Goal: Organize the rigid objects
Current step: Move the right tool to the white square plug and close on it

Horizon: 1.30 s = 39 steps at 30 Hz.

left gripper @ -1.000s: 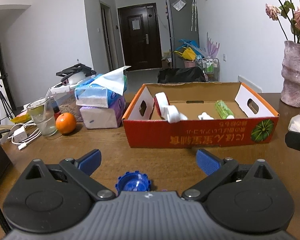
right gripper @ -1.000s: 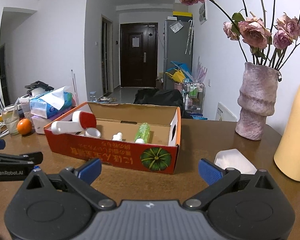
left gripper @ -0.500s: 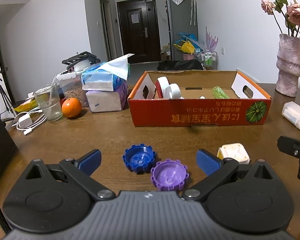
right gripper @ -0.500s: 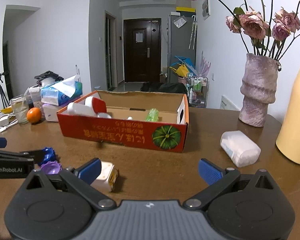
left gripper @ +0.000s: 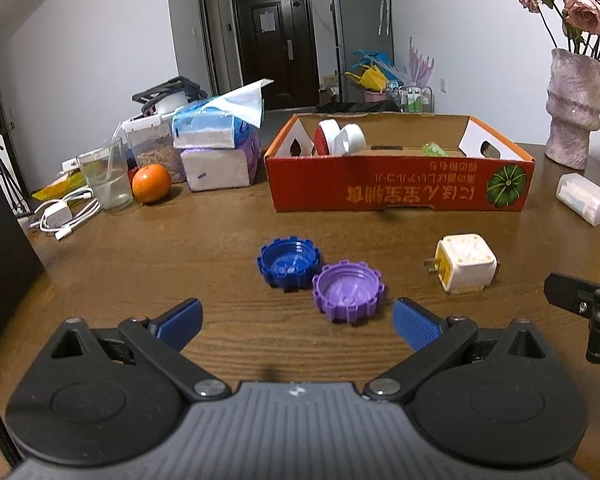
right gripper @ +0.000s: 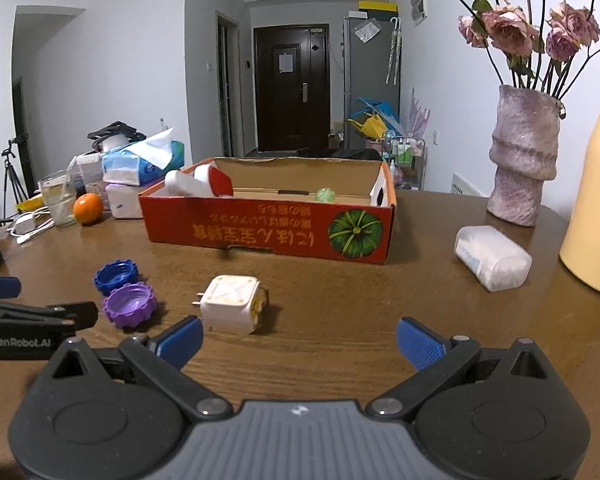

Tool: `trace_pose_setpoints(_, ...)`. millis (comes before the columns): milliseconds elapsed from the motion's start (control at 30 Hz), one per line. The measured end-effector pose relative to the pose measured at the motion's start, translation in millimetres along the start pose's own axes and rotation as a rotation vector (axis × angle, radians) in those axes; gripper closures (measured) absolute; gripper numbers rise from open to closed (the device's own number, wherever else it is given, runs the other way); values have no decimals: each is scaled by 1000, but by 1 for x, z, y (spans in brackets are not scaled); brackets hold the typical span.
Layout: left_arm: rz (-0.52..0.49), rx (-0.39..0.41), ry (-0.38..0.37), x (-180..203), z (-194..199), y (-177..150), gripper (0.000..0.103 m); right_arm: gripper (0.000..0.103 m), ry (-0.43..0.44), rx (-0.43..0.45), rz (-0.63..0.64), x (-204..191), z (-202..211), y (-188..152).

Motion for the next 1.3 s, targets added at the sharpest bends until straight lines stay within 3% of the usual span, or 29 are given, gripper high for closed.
trace_pose_setpoints(333,33,-17,-9,-11,-6,0,0,0,1,-5,25,-12,-1,-7)
trace_pose_setpoints(767,61,-3,24,-40,-12,3,0,0,27,15,28,-48,-31,4)
trace_pose_setpoints(1300,126,-12,65,-80,-21,5,0,15,-69,-85,29,-79,-87,12)
Point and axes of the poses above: each gripper's, at about its wrist camera, not at the fingertips, and z roughly against the way its jaws point, x to its right, y to its top, the point moved 2 cm from there along -z, roughly the way its jaws point, and after that the axes turned 9 degrees about -y, right-handed, at the moved point
